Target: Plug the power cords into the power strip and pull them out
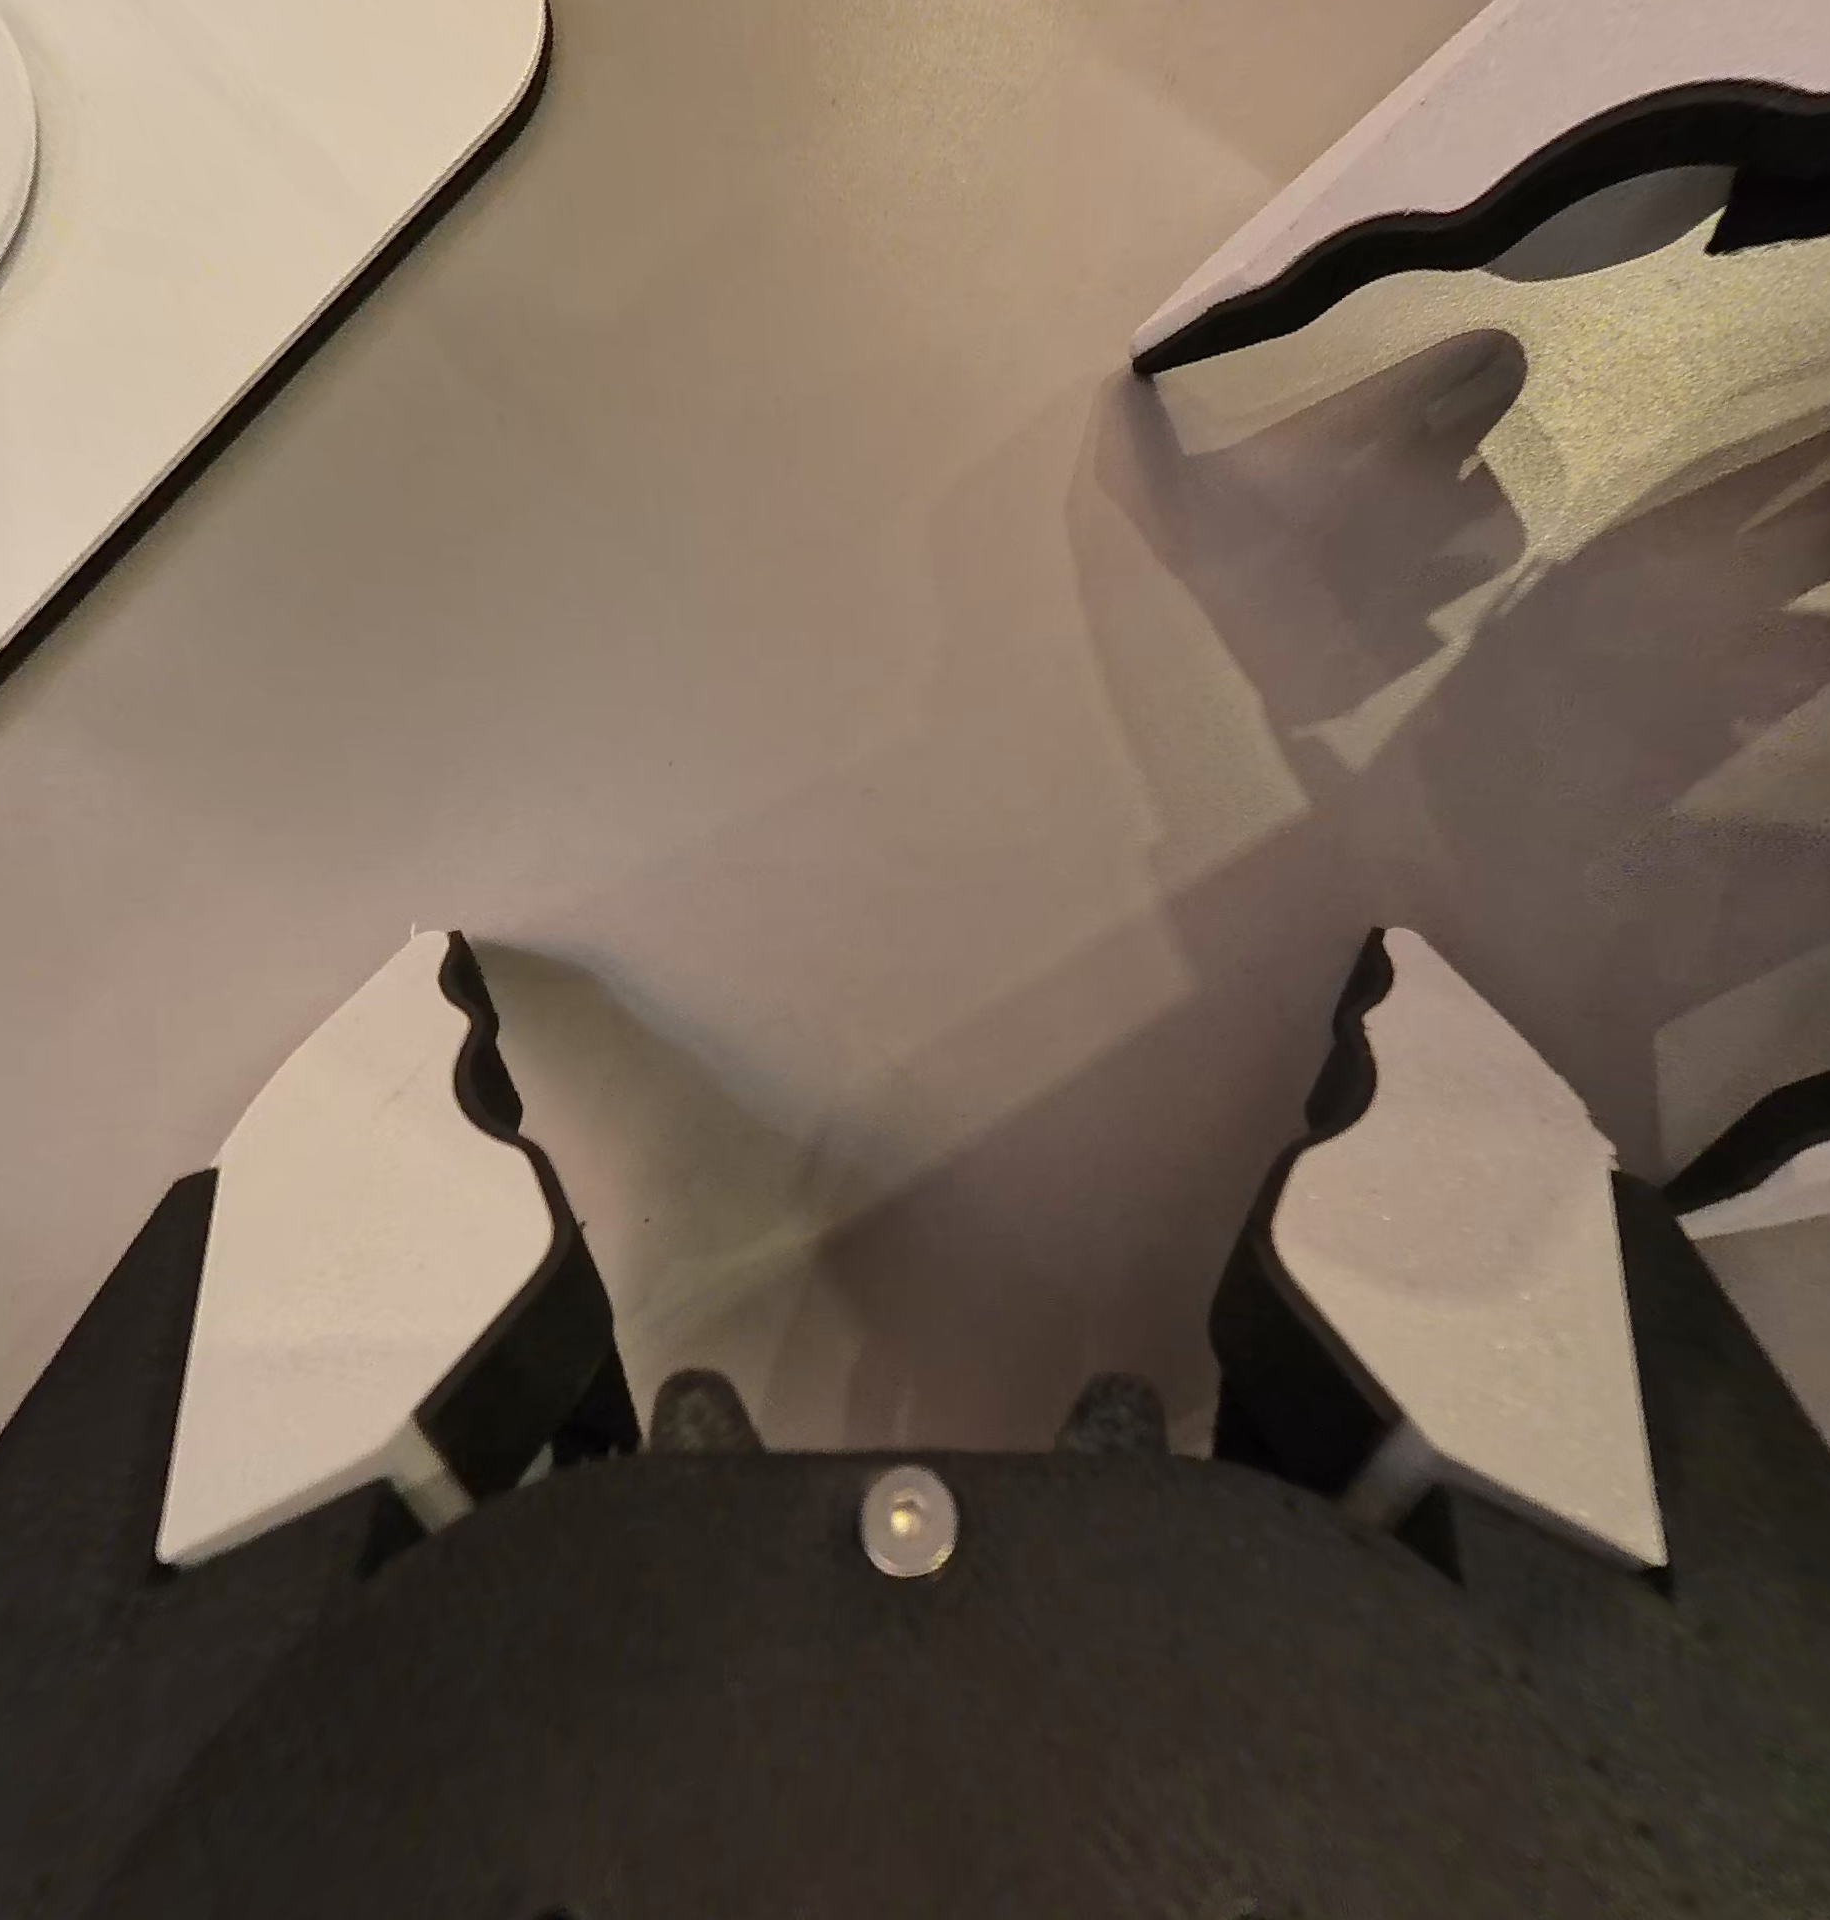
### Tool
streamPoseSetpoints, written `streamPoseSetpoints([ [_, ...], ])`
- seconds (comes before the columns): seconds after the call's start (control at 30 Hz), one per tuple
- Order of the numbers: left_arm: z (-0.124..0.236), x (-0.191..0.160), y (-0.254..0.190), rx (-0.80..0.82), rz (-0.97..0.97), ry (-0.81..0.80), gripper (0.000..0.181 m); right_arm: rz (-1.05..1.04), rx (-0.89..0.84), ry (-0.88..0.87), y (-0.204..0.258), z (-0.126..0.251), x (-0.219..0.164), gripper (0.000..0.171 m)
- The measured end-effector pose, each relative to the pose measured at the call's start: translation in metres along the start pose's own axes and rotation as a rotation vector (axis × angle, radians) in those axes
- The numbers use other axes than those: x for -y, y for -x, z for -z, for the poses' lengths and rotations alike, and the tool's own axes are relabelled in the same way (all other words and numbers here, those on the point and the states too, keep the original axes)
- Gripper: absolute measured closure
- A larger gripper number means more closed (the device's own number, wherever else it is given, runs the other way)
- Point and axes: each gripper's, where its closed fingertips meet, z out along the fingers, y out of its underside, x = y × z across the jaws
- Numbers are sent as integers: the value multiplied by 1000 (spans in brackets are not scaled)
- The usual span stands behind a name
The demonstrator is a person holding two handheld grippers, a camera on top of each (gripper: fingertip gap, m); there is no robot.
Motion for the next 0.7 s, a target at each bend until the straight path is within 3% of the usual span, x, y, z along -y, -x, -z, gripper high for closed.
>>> streamPoseSetpoints([
  [0.7, 0, 0, 0, 0, 0, 0, 36, -7, 4, 0, 4, -1, 5, 12],
])
